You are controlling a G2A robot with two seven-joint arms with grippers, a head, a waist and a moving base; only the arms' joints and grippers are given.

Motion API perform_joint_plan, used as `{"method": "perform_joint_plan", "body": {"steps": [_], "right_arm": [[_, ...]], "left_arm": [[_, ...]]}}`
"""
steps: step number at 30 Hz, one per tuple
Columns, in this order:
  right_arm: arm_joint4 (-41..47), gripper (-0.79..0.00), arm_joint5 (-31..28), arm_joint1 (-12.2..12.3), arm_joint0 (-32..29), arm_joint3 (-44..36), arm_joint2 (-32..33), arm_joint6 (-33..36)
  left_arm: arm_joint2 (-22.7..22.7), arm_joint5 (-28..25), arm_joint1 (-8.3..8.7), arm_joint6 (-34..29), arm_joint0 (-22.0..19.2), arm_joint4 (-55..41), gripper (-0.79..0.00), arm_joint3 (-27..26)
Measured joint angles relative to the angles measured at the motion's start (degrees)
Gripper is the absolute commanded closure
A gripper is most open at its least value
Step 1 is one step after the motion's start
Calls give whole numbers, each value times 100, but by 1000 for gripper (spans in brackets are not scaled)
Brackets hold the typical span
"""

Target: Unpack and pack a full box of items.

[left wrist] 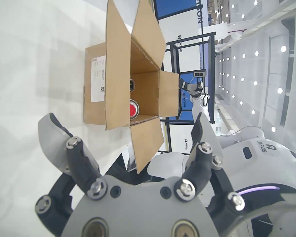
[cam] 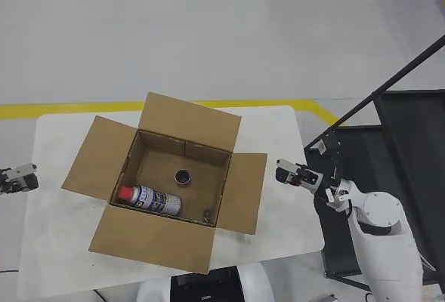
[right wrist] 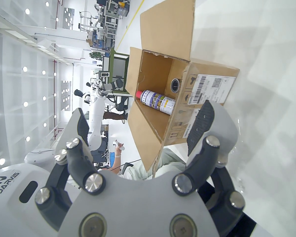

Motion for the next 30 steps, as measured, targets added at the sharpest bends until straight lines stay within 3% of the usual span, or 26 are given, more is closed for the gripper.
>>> {"method": "perform_joint_plan", "body": {"steps": [4,10,24,30], "right_arm": [[-70,-785,-33,11,-34,98,-204,-42],[-75,-785,-64,35,-19,17,-491,8],[9,-785,23,59,238,-386,-1282,-137],[-96,-785,111,60,365,-511,-1696,-261]], "left_arm": [[466,-206,-75,206,-151,-53,-785,400],[1017,-286,-250,288,-341,-1133,-785,727],[1201,189,-366,-189,-247,-2391,-785,-471],[1653,323,-461,-322,-339,-2414,-785,-914]]}}
